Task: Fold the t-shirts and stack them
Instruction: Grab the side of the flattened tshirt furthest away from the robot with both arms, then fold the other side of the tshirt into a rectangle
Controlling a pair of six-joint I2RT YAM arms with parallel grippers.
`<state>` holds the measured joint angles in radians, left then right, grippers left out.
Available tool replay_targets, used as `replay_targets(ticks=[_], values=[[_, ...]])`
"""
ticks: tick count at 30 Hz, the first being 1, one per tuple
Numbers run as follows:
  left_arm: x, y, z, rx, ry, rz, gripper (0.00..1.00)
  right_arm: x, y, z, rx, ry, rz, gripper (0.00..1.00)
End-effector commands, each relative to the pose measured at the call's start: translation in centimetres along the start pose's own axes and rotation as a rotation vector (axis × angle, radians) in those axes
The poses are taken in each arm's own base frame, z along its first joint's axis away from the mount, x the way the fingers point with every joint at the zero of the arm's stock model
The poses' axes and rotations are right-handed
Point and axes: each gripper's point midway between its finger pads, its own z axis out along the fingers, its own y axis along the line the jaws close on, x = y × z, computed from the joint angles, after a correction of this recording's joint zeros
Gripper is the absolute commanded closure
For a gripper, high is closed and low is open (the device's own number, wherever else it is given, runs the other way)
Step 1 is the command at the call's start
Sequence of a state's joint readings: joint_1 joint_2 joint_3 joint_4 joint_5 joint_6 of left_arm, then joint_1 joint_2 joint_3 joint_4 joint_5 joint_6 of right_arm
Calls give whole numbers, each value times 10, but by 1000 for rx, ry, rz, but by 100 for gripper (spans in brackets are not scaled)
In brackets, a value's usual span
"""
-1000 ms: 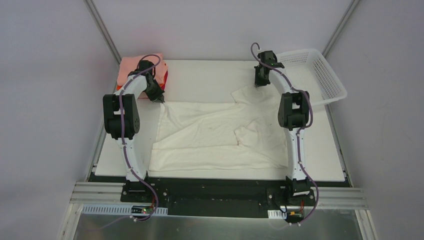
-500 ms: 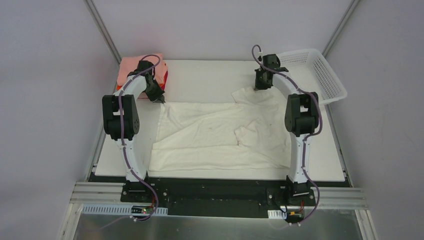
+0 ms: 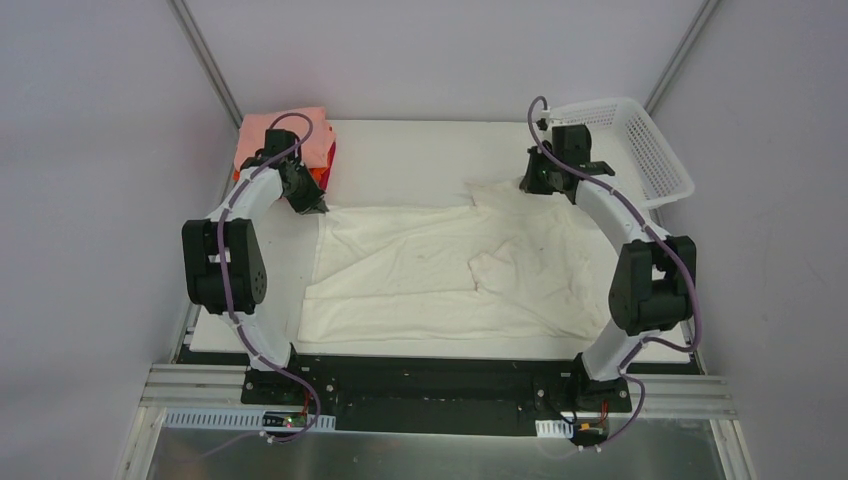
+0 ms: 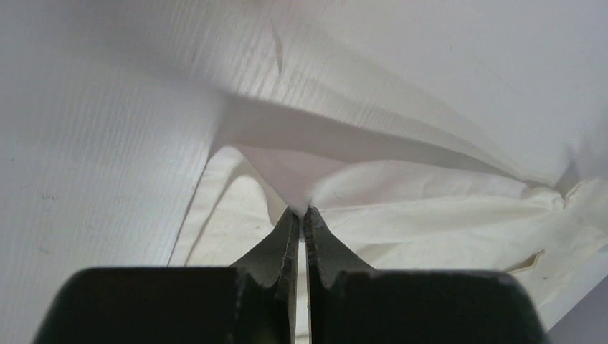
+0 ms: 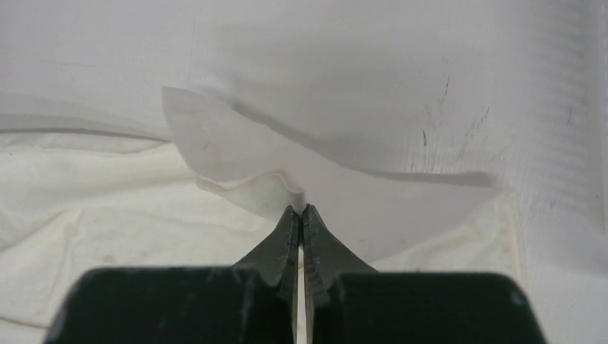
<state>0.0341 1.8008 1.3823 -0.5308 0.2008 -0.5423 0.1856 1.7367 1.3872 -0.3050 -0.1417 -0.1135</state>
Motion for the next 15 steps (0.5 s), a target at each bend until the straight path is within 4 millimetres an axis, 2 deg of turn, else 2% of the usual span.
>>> replay_targets(ticks=[1,6,15], values=[[7,6,-20,6,-38,-1,100,-1,10,-34,-24,-68,35,100],[21,16,-29,0,-52,-6,100,9,11,-74,-9,-115,63,100],[31,25,-54,-5,-121,-3,100,32,2,-127,64,-137,91,100]])
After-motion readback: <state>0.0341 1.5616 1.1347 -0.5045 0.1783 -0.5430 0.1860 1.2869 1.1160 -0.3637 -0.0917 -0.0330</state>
